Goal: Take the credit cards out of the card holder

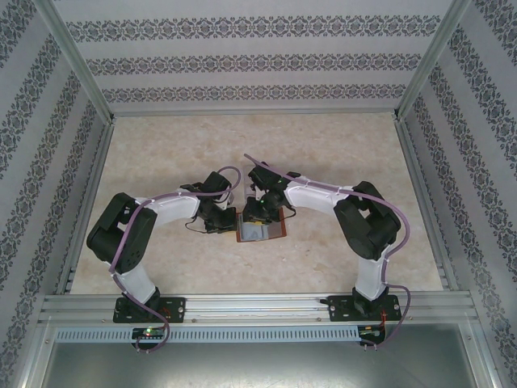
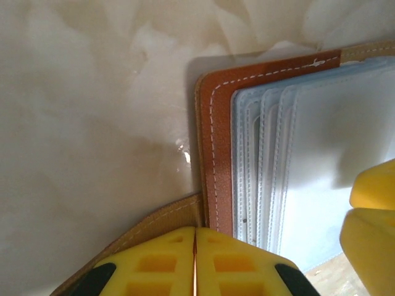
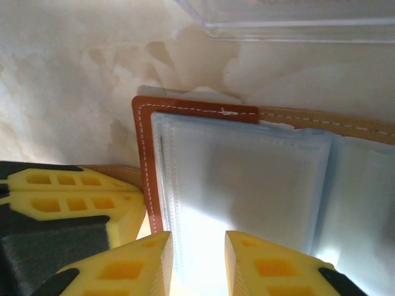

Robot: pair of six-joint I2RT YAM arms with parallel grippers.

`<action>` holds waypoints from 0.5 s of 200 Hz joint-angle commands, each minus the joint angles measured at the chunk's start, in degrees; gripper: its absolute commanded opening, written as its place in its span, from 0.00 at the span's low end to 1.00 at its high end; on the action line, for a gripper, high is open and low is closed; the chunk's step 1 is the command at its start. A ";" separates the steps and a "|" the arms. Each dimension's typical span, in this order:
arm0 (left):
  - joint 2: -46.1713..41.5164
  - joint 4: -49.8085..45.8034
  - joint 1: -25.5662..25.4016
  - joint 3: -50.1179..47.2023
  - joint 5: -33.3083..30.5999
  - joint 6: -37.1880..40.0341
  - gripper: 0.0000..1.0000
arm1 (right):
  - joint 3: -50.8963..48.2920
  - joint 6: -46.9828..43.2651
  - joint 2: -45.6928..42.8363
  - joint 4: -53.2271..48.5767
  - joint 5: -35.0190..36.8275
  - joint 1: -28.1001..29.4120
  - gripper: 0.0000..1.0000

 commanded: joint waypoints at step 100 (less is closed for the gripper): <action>0.44 1.36 0.22 -1.45 0.37 1.21 0.09 | 2.28 -2.05 0.45 -8.66 8.29 0.59 0.49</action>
